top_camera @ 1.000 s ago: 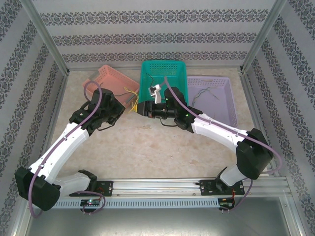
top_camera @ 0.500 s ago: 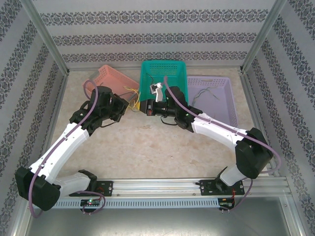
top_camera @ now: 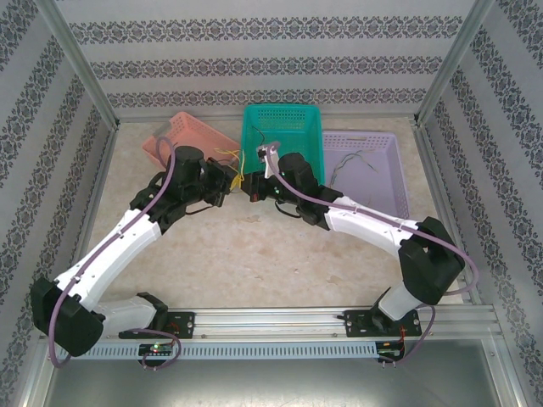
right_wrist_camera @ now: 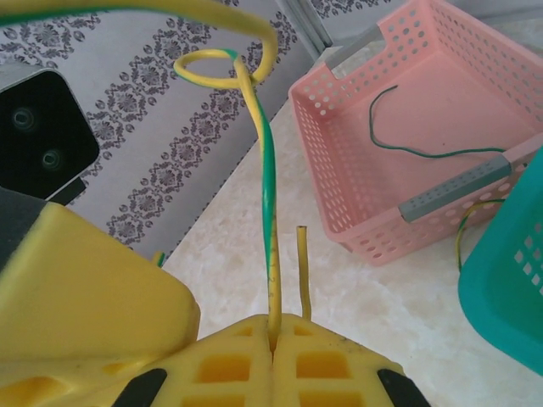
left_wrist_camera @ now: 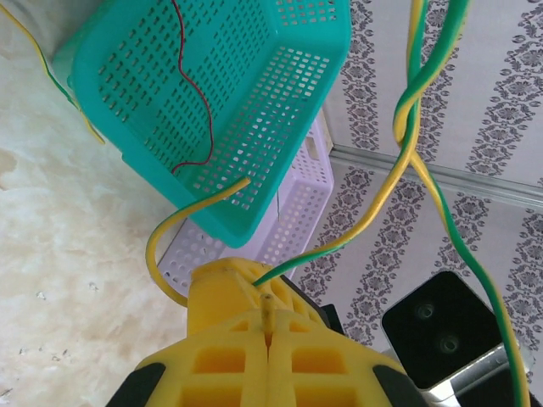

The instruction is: Untangle the cables

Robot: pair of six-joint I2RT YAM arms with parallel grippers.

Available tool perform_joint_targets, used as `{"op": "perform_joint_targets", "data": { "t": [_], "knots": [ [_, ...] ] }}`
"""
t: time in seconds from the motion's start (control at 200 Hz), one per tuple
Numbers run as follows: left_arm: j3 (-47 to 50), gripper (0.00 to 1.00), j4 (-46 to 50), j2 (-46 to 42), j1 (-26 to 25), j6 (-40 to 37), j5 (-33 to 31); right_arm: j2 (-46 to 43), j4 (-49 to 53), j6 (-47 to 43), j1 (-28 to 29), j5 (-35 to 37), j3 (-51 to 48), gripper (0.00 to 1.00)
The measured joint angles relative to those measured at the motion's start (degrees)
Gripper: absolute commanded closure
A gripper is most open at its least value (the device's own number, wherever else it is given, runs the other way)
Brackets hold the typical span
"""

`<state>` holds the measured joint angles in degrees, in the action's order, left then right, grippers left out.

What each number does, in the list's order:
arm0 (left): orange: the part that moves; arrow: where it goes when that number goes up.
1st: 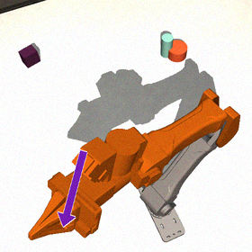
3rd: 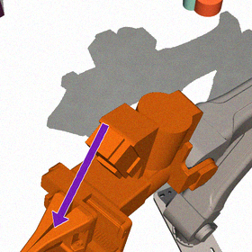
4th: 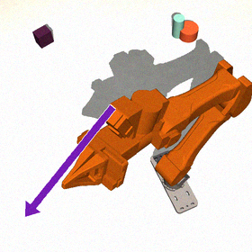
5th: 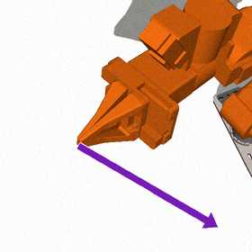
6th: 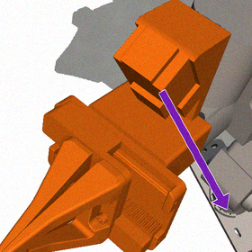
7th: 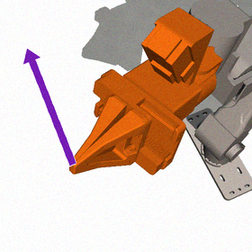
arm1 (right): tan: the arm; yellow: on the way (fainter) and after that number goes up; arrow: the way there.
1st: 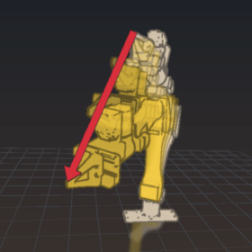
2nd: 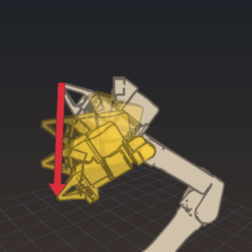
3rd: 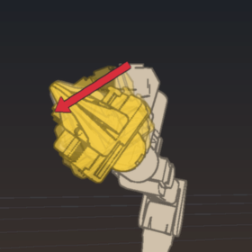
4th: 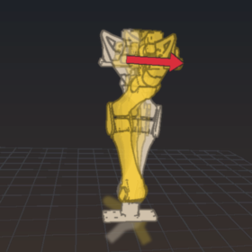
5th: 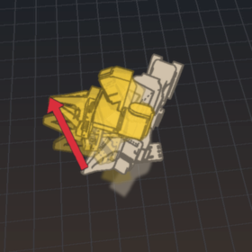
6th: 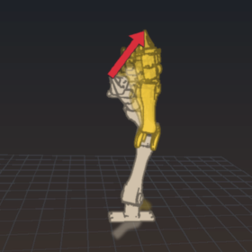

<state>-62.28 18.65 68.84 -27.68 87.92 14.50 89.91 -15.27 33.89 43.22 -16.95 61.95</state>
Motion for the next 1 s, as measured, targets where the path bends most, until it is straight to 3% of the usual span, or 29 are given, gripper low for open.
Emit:
{"op": "perform_joint_targets", "data": {
  "t": [0.065,0.105,0.305,0.515,0.724,0.999],
  "knots": [
    [0.0,0.47,-1.0,0.2,-0.3,0.5,-0.3,0.0,0.1,0.0,-0.2,-0.6,0.0,1.00],
    [0.0,0.40,-1.5,-0.3,-0.5,0.7,-0.7,0.0,0.1,0.0,-0.3,-1.7,-0.3,1.00],
    [-2.5,0.33,6.2,-5.3,-1.0,-0.2,-4.7,-1.6,-2.6,-0.1,-1.6,-6.6,-1.6,1.00],
    [-6.4,0.32,12.3,-10.7,2.6,-0.3,-6.9,-4.3,-3.2,-1.0,-4.1,-8.1,-4.1,1.00],
    [-6.9,0.47,13.1,-7.8,6.4,-0.8,-6.4,-4.3,-2.8,-2.3,-4.1,-8.9,-4.2,1.00],
    [-7.7,0.71,7.7,1.2,6.8,-2.9,-2.3,-4.3,-2.7,-2.6,-2.8,-9.7,-4.2,1.00]
  ]
}}
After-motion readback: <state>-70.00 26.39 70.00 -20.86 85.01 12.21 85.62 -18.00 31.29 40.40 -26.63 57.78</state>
